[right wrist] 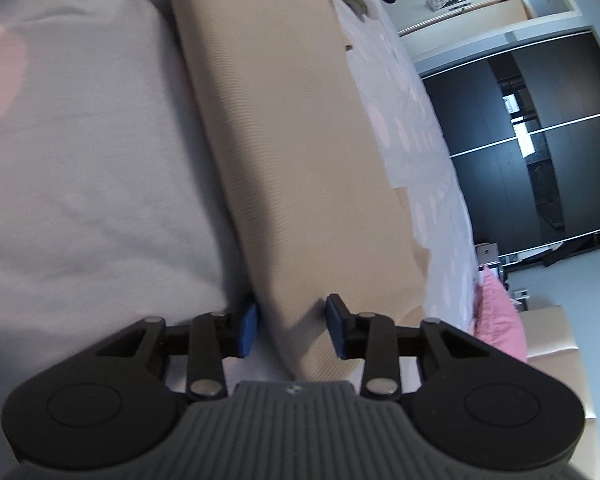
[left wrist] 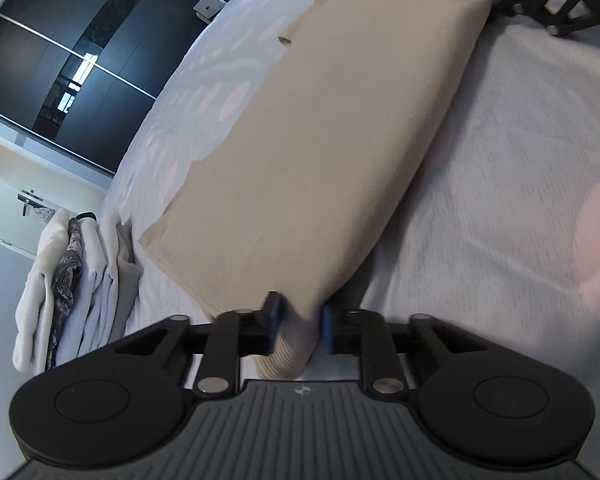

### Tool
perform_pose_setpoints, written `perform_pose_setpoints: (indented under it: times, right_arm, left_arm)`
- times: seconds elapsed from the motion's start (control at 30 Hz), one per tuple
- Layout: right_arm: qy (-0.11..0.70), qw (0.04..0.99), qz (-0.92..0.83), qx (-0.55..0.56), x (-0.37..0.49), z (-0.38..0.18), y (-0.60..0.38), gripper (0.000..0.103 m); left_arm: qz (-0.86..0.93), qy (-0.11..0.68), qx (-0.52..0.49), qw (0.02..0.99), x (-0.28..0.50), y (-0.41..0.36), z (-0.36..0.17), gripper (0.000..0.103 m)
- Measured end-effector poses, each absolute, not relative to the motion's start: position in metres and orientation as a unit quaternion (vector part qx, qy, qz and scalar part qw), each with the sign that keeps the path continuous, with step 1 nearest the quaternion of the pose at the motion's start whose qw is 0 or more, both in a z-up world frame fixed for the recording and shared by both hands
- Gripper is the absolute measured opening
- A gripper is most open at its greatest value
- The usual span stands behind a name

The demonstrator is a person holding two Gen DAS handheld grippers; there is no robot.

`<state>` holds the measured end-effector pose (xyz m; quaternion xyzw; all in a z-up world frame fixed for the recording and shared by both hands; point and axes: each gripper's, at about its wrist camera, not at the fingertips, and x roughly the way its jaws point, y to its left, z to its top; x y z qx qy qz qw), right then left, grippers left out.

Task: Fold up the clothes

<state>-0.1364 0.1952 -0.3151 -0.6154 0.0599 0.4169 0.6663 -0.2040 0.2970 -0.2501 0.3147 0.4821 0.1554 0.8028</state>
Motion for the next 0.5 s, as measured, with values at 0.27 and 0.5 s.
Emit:
perform_pose_setpoints:
  times: [0.27, 0.5]
  right_arm:
    - [0.081, 0.677, 0.423, -0.596, -0.129, -0.274, 0.192, 0.007]
    - [0.123, 0.659, 0.456, -0.585, -0.135, -0.215, 0.172, 0.007]
  left_arm:
    - [0.135, 0.482, 0.288, 0.816, -0.210, 0.302, -0.205, 0.005]
    - [0.083, 0.493, 0.253, 0.828, -0.240, 0.291, -0.156, 0.004]
